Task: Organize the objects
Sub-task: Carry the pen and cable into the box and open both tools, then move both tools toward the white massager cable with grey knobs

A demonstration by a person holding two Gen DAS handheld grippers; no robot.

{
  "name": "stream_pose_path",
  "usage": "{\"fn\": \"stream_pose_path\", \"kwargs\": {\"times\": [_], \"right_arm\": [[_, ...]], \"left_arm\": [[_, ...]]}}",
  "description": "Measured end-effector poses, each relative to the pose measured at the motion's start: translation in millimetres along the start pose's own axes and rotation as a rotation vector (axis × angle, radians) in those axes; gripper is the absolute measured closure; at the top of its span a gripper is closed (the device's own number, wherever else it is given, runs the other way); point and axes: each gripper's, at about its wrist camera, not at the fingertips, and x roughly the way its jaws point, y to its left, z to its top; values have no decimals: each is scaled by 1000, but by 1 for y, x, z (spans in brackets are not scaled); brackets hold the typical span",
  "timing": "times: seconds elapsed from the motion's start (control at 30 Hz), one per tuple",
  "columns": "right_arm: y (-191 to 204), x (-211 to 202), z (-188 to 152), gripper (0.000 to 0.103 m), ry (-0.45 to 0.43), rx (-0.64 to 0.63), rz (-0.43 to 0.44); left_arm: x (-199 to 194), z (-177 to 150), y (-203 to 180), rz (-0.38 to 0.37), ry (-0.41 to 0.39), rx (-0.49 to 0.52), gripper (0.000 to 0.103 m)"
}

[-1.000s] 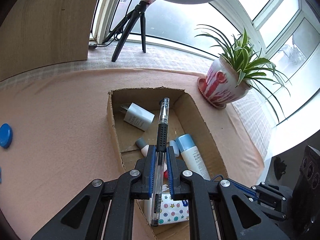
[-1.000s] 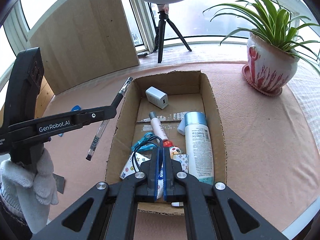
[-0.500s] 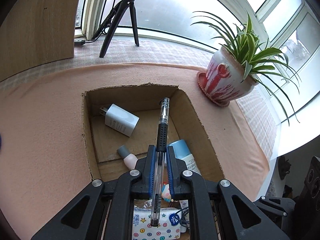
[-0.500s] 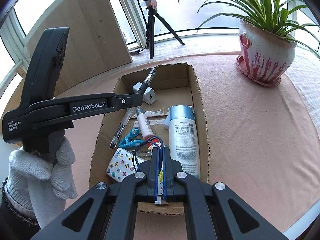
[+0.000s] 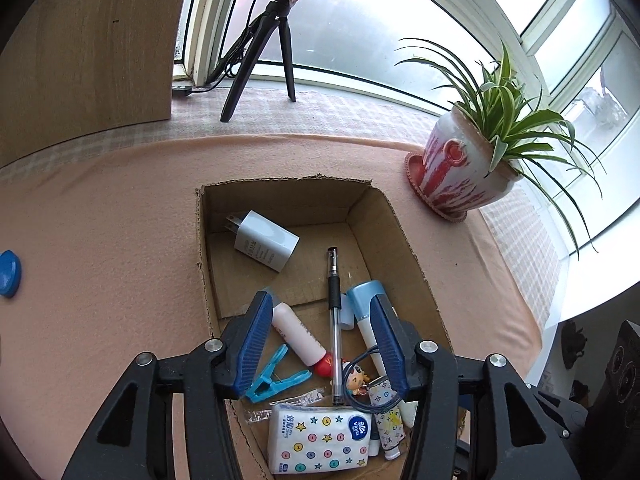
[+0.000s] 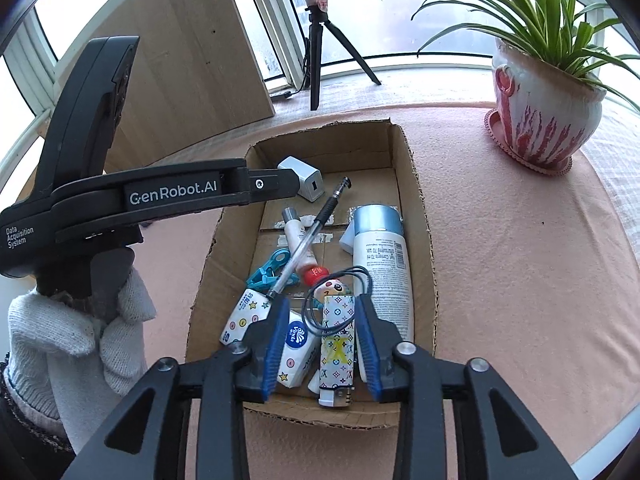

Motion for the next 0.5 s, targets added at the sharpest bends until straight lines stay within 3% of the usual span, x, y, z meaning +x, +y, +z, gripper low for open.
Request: {"fn": "stream_pose_path", "kwargs": {"times": [0.2,0.5], "right_arm": [[7,-1,1,64,2,4,13],[36,1,3,64,3,-23,59]], "left_arm": [[-23,-8,18,0,-22,-41,49],[-93,-39,79,73,-106,-138,49]]}}
